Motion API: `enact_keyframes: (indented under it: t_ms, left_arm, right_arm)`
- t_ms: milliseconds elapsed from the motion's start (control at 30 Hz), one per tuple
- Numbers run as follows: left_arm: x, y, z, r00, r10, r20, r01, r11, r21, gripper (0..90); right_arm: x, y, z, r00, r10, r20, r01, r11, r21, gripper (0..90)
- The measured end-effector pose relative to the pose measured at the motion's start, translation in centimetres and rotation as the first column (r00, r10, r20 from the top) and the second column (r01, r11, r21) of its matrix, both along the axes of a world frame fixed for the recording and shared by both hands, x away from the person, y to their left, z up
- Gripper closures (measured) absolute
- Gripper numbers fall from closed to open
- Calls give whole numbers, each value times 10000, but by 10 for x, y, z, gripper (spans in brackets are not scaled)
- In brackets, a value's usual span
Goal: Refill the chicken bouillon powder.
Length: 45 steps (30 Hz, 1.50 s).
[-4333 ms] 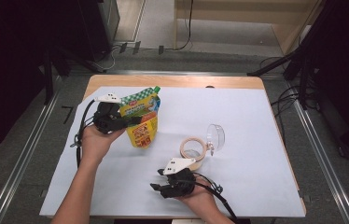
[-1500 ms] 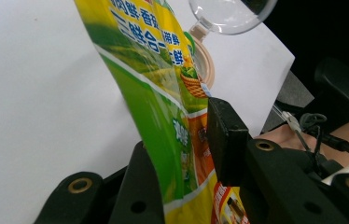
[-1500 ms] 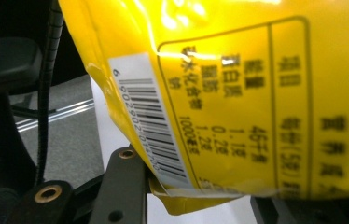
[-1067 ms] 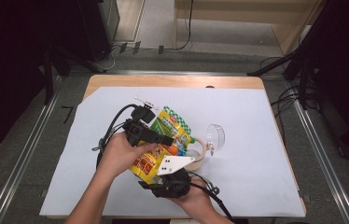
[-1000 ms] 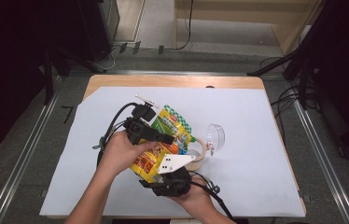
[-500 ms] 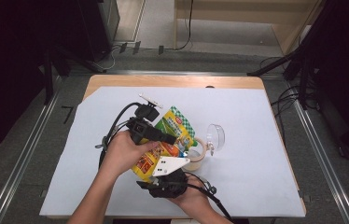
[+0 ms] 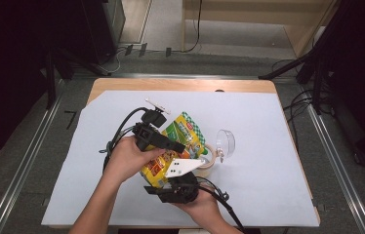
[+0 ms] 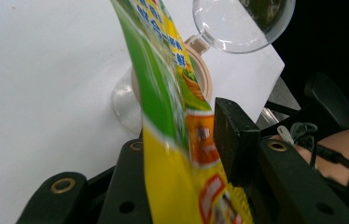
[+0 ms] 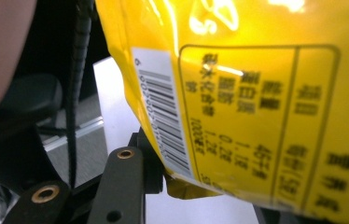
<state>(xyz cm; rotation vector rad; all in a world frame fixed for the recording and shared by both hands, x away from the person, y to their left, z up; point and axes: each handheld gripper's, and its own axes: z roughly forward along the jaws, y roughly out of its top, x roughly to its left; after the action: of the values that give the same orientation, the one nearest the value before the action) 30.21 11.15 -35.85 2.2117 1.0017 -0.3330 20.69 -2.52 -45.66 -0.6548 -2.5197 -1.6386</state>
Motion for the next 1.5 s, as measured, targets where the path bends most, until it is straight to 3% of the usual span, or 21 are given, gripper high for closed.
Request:
enact_keyframes:
  t_ms: [100,200,267,467,533,600,733,900,1067,1300,1400,1500]
  left_arm:
    - [-1,1,2,9998,-171,128,173,9997,-197,667]
    - [0,2,1,10000,-60,-24,59,9998,-202,666]
    - [0,0,1,9997,216,-124,-214,9997,91,718]
    - [-1,-6,6,9994,266,235,-281,9975,648,786]
    - [2,-8,10,9997,188,143,-199,9967,784,794]
    - [3,-9,13,9998,176,132,-185,9970,750,815]
    - [5,-12,22,9998,174,-11,-173,9973,714,840]
    - [4,-8,21,9993,361,2,-361,9990,261,848]
    - [3,-7,16,9994,345,-28,-344,9990,299,822]
    - [1,-8,17,9993,135,355,-133,9999,-72,692]
    - [1,-8,16,9986,88,526,-80,9999,-143,678]
    - [3,-7,14,9991,164,390,-156,9997,-199,667]
  right_arm:
    - [2,-5,2,10000,41,-2,-41,9998,174,666]
    - [1,-6,3,9997,214,-71,-212,9994,267,666]
    - [1,-4,3,9995,280,-116,-276,9989,370,664]
    - [3,-2,3,9993,345,-159,-339,9987,389,646]
    - [3,-2,5,9988,495,-46,-493,9982,342,618]
    - [1,0,8,9975,595,377,-595,9982,14,578]
    - [0,2,13,9959,474,773,-457,9987,-236,617]
    - [0,9,15,9900,319,1372,-195,9957,-907,669]
    - [-1,12,11,9948,315,965,-249,9973,-688,694]
    - [-2,10,11,9984,160,541,-156,9999,-72,698]
    - [0,7,11,9993,118,347,-124,9998,183,698]
    - [2,4,11,9998,199,81,-202,9989,411,699]
